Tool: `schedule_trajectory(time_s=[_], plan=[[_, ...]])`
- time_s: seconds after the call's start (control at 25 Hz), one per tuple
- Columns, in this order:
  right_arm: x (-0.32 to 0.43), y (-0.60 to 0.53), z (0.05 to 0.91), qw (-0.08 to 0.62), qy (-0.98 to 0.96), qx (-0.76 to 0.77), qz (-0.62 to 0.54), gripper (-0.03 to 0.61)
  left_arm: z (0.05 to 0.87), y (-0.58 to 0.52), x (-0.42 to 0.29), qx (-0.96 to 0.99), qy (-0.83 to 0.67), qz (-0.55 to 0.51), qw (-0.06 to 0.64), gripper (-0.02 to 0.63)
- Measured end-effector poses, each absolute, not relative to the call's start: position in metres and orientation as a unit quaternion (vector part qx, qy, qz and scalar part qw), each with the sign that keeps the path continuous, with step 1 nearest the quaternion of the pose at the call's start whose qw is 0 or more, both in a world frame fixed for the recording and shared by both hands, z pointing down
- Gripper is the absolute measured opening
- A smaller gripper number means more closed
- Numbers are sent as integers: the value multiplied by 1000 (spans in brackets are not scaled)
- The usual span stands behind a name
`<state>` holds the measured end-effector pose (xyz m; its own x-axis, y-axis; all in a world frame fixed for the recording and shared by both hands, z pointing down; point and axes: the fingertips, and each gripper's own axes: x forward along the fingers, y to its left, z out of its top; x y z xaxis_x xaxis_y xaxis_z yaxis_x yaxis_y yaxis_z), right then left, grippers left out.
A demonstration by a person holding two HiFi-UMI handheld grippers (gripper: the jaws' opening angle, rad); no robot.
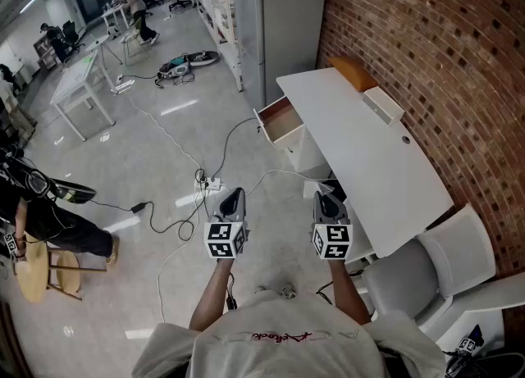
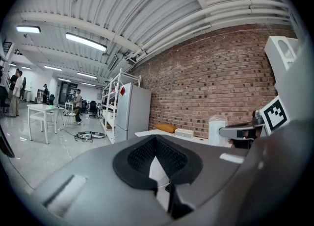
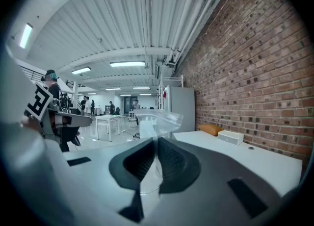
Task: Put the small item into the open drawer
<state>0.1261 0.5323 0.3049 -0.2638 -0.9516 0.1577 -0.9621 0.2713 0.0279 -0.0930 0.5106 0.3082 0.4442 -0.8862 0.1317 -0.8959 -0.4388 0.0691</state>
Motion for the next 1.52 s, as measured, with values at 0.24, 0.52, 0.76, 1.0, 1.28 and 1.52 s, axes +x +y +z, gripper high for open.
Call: schedule_trajectory(time_s=[0.24,0.52,0.76,1.0,1.28,1.52], plan=[[129,534,305,73,-794,602,38,25,309,513,-91,846,-528,40,67,9],[132,531,306,71,-799,595,40,25,309,510,-88,844,-531,41,69,9],[139,523,301,66,-805,589,35,25,306,504,-82,841,-536,45,61,9],[147,511,297,57,-810,583,33,25,306,496,-78,835,-545,48,58,9],[163,505,304,58,-818,571,41,25,310,491,-59,830,-551,57,60,9],[181,497,317,59,-819,568,53,25,322,486,-39,830,-550,66,69,9]])
